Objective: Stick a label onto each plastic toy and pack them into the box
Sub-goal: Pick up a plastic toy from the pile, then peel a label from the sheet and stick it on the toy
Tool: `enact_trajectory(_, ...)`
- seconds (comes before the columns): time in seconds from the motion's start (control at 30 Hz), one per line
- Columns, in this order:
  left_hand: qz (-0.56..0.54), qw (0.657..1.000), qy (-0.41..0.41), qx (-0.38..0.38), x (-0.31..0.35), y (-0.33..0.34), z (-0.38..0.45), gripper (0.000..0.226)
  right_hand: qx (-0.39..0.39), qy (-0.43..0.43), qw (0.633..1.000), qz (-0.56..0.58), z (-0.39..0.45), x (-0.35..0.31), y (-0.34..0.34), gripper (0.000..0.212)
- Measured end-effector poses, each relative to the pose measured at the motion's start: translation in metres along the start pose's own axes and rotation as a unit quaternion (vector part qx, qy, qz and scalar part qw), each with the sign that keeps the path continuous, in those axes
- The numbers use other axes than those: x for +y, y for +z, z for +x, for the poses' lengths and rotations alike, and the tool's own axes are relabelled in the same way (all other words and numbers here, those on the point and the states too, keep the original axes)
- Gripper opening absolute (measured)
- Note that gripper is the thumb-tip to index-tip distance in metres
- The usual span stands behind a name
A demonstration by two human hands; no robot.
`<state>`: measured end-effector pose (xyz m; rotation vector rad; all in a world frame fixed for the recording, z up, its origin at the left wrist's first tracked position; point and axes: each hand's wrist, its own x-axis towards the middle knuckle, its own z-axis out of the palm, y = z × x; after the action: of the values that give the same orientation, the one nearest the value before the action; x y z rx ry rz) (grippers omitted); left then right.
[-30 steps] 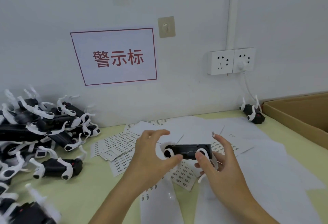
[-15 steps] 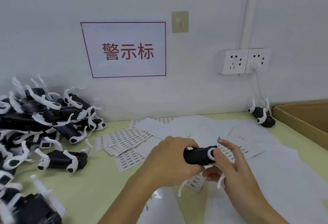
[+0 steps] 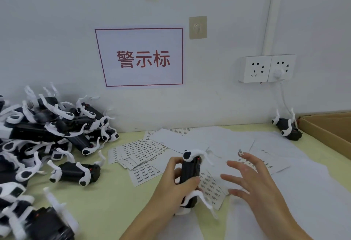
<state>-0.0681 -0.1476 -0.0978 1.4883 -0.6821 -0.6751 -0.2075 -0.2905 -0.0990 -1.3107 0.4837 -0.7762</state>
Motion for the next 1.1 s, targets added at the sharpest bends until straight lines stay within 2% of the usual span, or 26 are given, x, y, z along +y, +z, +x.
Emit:
enact_trajectory(0.1, -0.096, 0.994, -0.004, 0.046, -0.010, 0.002, 0.004, 0.041, 0.017, -0.025, 0.997, -0.065, 0.000, 0.001, -0.002, 0.022)
enact_trajectory(0.17, -0.122, 0.991, 0.004, 0.055, -0.013, 0.002, 0.007, 0.044, 0.020, -0.034, 0.994, -0.104, -0.001, 0.002, -0.003, 0.009)
enact_trajectory(0.27, -0.132, 0.989, 0.030, 0.062, -0.013, 0.004, 0.007, 0.040, 0.010, -0.045, 0.989, -0.142, -0.003, 0.001, -0.004, 0.010)
enact_trajectory(0.37, -0.121, 0.989, 0.058, 0.071, -0.013, 0.005, 0.006, 0.057, -0.013, -0.061, 0.983, -0.175, -0.004, -0.004, 0.000, 0.015)
enact_trajectory(0.47, -0.137, 0.986, 0.057, 0.071, -0.015, 0.003, 0.009, 0.059, -0.043, -0.085, 0.971, -0.219, -0.003, -0.013, 0.008, 0.021)
enact_trajectory(0.6, -0.181, 0.981, 0.033, 0.062, -0.019, -0.002, 0.014, 0.060, -0.143, -0.116, 0.918, -0.352, 0.001, -0.032, 0.021, 0.022)
enact_trajectory(0.7, -0.187, 0.980, 0.025, 0.060, -0.019, -0.003, 0.016, 0.059, -0.183, -0.135, 0.872, -0.433, 0.011, -0.049, 0.031, 0.016)
enact_trajectory(0.87, -0.189, 0.980, 0.021, 0.055, -0.018, -0.002, 0.014, 0.060, -0.193, -0.188, 0.819, -0.507, 0.030, -0.067, 0.053, 0.023)
enact_trajectory(0.93, -0.180, 0.982, 0.019, 0.056, -0.018, -0.002, 0.014, 0.061, -0.194, -0.209, 0.785, -0.551, 0.038, -0.069, 0.061, 0.026)
enact_trajectory(1.0, -0.172, 0.983, 0.019, 0.057, -0.017, -0.002, 0.013, 0.061, -0.198, -0.210, 0.752, -0.593, 0.045, -0.069, 0.068, 0.025)
enact_trajectory(1.1, -0.162, 0.985, 0.028, 0.057, -0.017, -0.002, 0.013, 0.060, -0.203, -0.207, 0.727, -0.622, 0.049, -0.066, 0.077, 0.026)
